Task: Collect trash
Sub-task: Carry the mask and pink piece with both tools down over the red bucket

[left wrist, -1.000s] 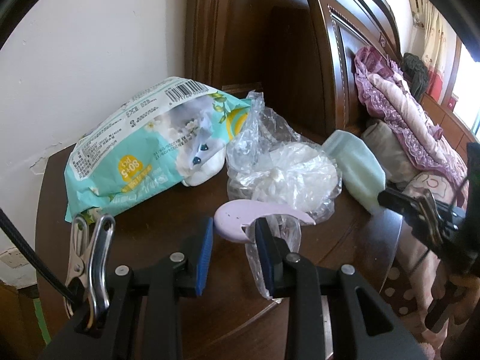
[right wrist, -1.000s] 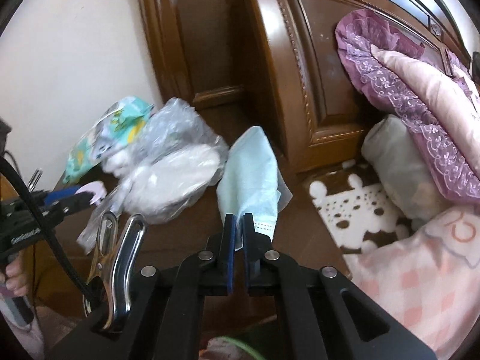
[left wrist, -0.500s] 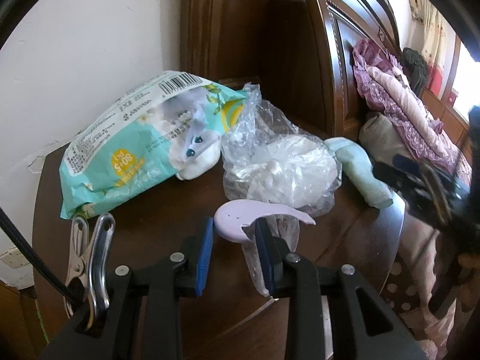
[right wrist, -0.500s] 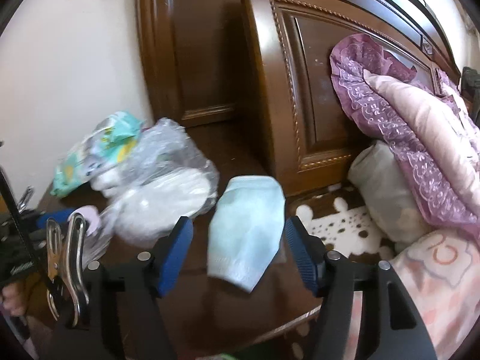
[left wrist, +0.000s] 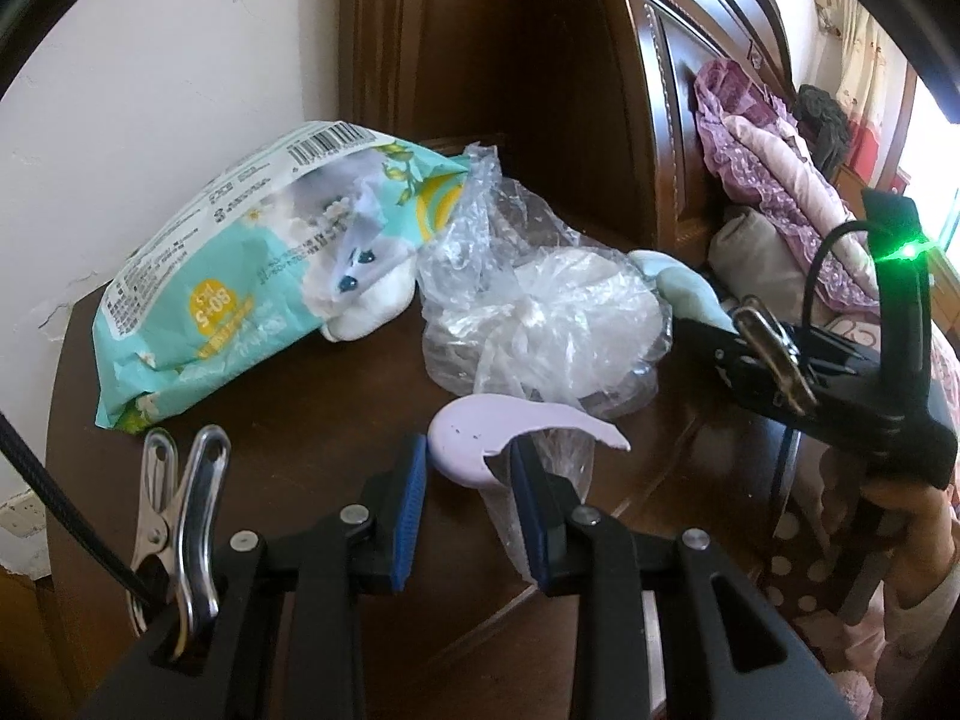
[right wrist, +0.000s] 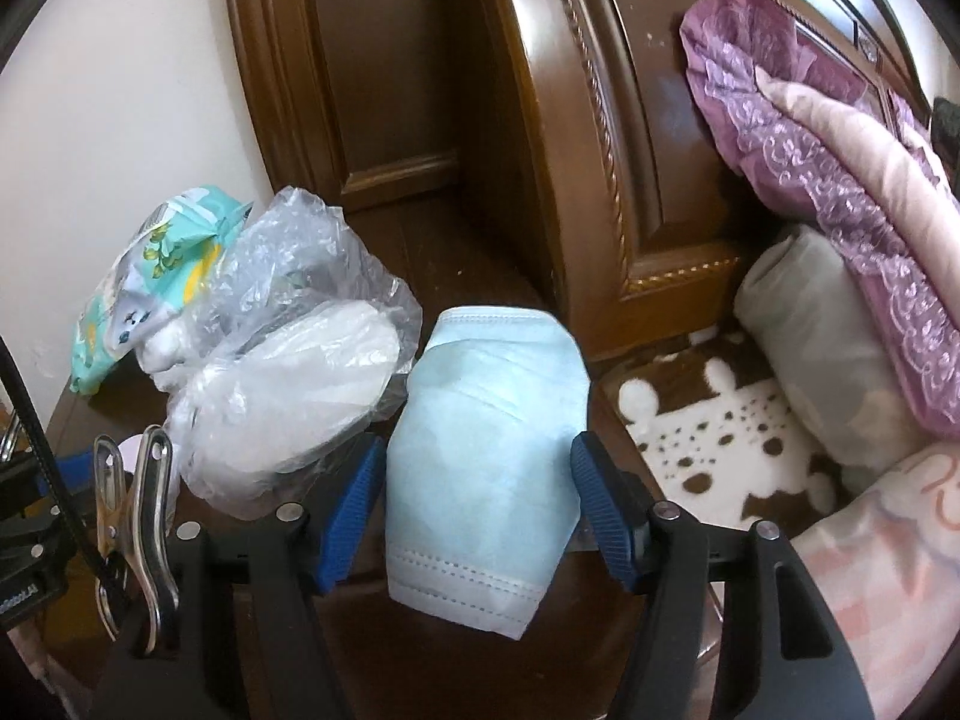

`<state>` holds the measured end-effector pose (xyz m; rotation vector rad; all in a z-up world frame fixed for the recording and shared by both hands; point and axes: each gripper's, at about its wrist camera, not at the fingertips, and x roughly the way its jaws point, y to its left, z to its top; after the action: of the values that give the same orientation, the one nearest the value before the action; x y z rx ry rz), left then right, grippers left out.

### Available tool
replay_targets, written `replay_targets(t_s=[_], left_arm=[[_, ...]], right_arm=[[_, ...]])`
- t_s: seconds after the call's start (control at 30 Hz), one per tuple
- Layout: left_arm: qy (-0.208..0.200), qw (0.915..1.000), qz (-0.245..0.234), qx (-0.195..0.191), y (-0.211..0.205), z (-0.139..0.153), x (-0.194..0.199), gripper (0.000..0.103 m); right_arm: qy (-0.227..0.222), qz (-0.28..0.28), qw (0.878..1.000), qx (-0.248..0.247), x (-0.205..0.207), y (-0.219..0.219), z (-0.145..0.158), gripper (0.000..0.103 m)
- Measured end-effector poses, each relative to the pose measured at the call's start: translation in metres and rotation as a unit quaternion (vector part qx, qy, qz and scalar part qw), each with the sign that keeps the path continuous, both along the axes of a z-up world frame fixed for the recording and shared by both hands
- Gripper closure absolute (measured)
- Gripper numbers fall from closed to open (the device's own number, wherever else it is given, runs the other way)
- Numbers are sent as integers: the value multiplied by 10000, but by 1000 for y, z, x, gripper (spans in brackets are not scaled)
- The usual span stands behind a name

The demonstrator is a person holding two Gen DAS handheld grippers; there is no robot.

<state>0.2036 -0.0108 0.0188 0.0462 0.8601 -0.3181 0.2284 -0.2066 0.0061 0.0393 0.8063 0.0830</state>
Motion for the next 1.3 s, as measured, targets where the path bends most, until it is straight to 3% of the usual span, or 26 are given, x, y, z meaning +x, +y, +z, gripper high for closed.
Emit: replay_targets(t_s=[0.13,0.2,0.3,0.73,1.3], left_arm=[[10,10000,-2,-2,-1,0,0,73],[11,10000,-1,0,-1,0,0,73],[7,10000,-5,-1,0,0,0,73],[-65,10000,-62,-41,0,6,-7,73],[-453,9968,-599,-280,-17,45,-65,73]], right_arm=[[-48,14,10000,31,-2,-1,0,58],[-65,27,9999,122,-3,-3,0,71],[-134,36,9998,148,-6,-2,3,78],[-668,210,9971,285,-43,1,25,79],[-998,522,9929,395,-150,18,45,79]])
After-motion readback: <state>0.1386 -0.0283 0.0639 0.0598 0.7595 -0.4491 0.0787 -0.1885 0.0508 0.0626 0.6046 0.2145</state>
